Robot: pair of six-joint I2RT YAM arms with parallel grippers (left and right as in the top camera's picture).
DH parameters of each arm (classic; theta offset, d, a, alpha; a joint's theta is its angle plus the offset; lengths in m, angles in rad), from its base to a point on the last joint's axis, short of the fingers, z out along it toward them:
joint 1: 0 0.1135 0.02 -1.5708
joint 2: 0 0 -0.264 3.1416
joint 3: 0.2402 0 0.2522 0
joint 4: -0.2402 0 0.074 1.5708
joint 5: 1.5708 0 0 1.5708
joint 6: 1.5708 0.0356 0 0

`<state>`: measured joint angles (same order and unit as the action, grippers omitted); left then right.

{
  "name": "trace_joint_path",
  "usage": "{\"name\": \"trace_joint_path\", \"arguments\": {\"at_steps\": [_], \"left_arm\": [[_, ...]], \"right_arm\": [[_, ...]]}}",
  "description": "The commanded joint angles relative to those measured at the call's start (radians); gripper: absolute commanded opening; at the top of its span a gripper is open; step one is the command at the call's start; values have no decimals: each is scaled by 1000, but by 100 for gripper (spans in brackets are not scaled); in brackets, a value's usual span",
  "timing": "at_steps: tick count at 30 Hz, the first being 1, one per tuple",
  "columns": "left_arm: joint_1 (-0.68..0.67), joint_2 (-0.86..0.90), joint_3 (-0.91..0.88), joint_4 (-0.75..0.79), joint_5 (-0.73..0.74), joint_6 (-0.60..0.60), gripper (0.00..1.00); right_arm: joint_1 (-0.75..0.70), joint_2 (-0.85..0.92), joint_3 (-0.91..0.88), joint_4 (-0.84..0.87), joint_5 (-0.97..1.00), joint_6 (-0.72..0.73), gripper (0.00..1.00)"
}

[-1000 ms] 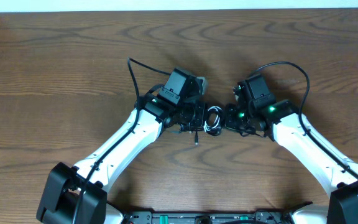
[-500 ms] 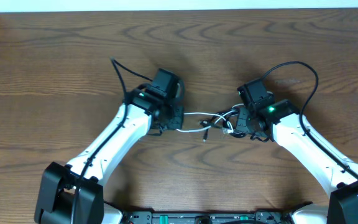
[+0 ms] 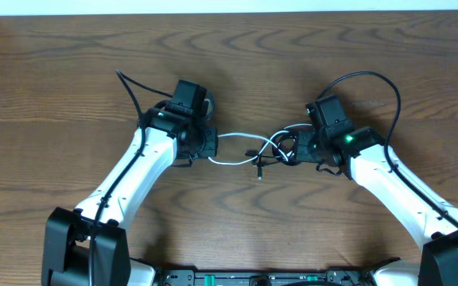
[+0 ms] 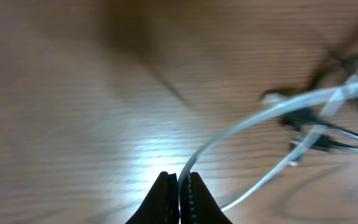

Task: Untangle cables
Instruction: 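Pull the grippers apart, stretching the white cable between them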

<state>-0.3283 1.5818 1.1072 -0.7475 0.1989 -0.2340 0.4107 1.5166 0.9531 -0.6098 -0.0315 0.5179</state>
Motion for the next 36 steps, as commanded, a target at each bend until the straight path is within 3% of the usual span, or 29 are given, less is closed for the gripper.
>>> {"name": "trace_joint_path", "arguments": {"at_steps": [1,6,12,21,26,33,34,36], "left_arm": [[61,-51,7,-34,-120,19,7],[175,-161,7,-29,-121,19,7],[294,-290,7,-14,-120,-5,7],[329,-344,7,19,-29,-60,7],[322,-311,7,27,145,-59,7],[245,-249,7,38,186,-58,7],[231,-241,7,43,186,-55,10],[203,-225,7,53,186,-55,45]], "right_arm": [[-23,6,0,-81,172,48,1],[-86,6,0,-184,312,99,1],[-161,6,0,-192,312,98,1],[-177,6,0,-175,274,79,1],[-176,2,0,-16,-179,-256,1],[-174,-19,0,158,-688,-401,1],[-174,-21,0,171,-708,-401,1],[-174,-30,0,177,-706,-400,1]]}}
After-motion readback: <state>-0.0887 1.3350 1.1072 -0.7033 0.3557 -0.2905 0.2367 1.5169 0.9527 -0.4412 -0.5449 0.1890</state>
